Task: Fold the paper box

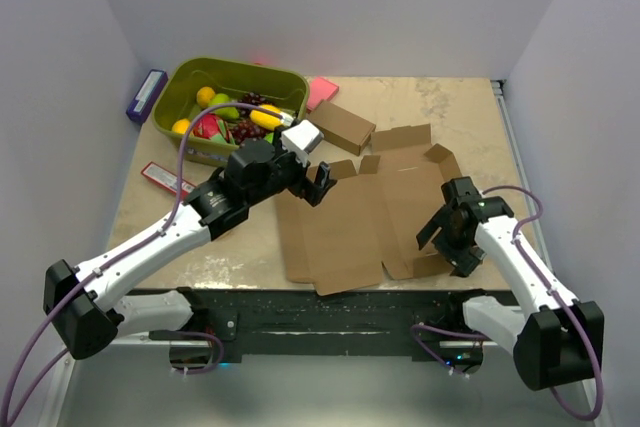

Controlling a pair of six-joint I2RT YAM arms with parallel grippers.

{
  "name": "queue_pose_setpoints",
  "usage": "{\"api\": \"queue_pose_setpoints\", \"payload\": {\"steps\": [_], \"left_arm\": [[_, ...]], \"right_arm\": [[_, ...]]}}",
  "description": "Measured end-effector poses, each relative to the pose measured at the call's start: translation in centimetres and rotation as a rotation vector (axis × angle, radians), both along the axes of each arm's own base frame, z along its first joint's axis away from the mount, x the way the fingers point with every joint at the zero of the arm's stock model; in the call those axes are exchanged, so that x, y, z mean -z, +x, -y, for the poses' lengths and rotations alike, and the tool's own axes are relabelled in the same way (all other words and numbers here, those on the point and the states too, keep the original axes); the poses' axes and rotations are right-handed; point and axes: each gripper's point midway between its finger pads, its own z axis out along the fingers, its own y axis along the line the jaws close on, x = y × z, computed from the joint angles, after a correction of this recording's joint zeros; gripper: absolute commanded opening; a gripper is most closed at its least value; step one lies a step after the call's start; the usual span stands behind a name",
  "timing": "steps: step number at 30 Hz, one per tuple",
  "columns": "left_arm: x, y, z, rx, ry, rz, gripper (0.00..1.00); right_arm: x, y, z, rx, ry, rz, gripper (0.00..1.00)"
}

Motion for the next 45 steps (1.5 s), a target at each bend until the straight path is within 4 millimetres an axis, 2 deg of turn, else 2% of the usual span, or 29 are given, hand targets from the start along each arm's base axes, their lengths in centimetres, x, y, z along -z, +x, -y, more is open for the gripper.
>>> {"api": "queue_pose_setpoints", "payload": {"steps": [3,10,15,18,20,23,25,26,29,34,37,40,45], "left_arm": [[0.1,0.0,0.0,-0.001,0.002,-0.001,0.97],[0.3,0.1,-0.2,-0.012,0.007,-0.002,0.97],[0.3,0.2,-0.2,-0.016,0.008,-0.001,0.97],[0.3,0.2,-0.2,-0.017,0.009,-0.001,0.97],[0.3,0.2,-0.3,-0.019,0.01,-0.001,0.97],[0.3,0.3,-0.4,-0.029,0.012,0.002,0.97],[0.3,0.5,-0.5,-0.039,0.015,0.006,0.97],[0.3,0.5,-0.6,-0.042,0.016,0.006,0.97],[0.3,0.6,-0.7,-0.05,0.018,0.009,0.98],[0.3,0.7,-0.7,-0.052,0.018,0.009,0.98],[0.3,0.7,-0.9,-0.061,0.019,0.012,1.0],[0.2,0.5,-1.4,-0.067,0.026,0.028,1.0],[-1.6,0.4,-2.6,-0.081,-0.011,0.065,1.0]], "right_arm": [[0.2,0.2,0.0,0.011,-0.005,-0.006,0.91],[0.9,1.0,0.1,0.022,-0.015,0.003,0.75],[2.2,0.3,0.0,0.02,-0.004,-0.018,0.6],[2.4,0.1,-0.2,0.017,0.006,-0.021,0.6],[2.3,0.2,-0.4,0.015,0.019,-0.017,0.56],[1.9,0.3,-0.7,0.009,0.035,-0.004,0.37],[1.1,0.7,-0.9,0.008,0.051,0.026,0.23],[0.5,0.9,-1.0,0.008,0.057,0.049,0.19],[-1.3,1.7,-1.1,0.026,0.072,0.121,0.16],[-3.2,2.4,-1.3,0.029,0.094,0.207,0.03],[-4.6,2.7,-1.3,0.024,0.098,0.247,0.0],[-7.4,3.4,-1.1,0.017,0.092,0.32,0.0],[-13.8,4.8,-0.3,-0.012,0.059,0.515,0.0]]}}
